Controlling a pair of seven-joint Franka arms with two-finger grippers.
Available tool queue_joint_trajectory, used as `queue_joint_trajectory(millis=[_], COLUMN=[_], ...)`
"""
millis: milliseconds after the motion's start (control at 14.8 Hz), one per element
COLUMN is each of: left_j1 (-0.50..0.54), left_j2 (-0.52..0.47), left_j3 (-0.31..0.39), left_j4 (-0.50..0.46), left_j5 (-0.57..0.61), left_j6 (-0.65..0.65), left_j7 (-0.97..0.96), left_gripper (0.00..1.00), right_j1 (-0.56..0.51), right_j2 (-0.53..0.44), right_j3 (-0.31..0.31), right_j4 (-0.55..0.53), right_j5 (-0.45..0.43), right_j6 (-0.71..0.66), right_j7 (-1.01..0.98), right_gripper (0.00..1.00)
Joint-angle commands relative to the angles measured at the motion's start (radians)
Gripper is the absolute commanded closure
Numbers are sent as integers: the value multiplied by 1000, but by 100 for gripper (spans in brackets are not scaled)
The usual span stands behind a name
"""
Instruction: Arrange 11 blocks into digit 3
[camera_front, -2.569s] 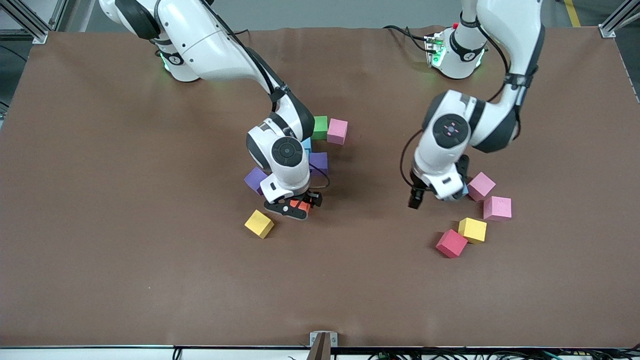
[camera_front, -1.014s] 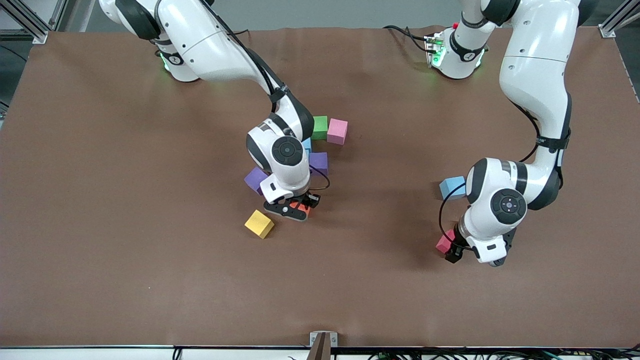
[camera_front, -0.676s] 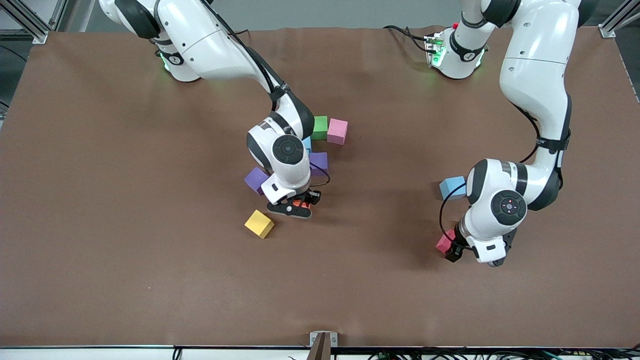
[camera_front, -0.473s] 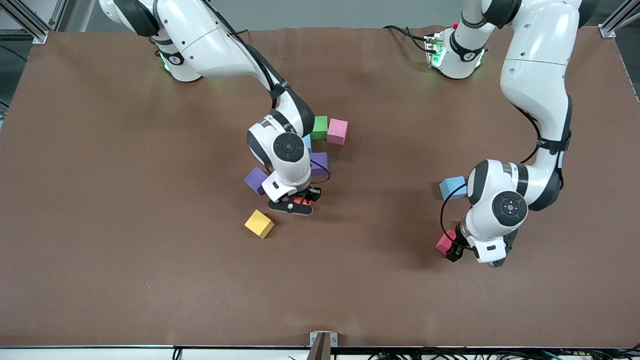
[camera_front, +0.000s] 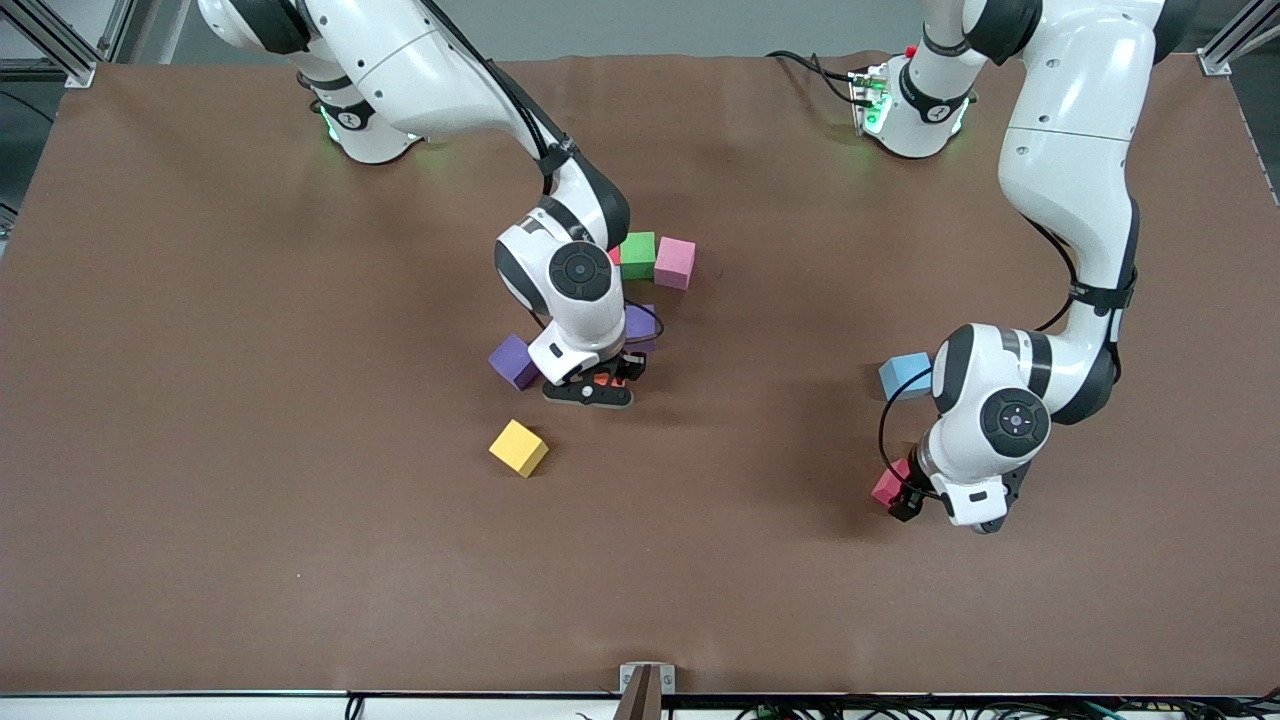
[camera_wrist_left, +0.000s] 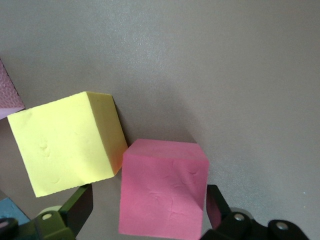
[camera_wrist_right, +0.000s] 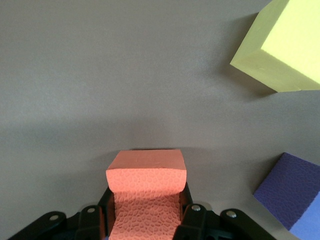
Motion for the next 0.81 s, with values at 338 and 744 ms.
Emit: queue_joint_trajectory(millis=[338,744], left_j1=[9,-13], left_j2=[14,3], left_j3=[-7,-26], left_j4=[8,8], left_j5=[-17,-20], left_j6=[3,-3], left_j7=[43,-93], left_gripper=[44,63], right_j1=[16,33], right_j2=[-87,-87], right_j3=[-2,-2], right_j4=[-169,-183], right_j5=[-20,-20], right_j6=[136,130], right_j7=[-68,-91], right_gripper=[95,95])
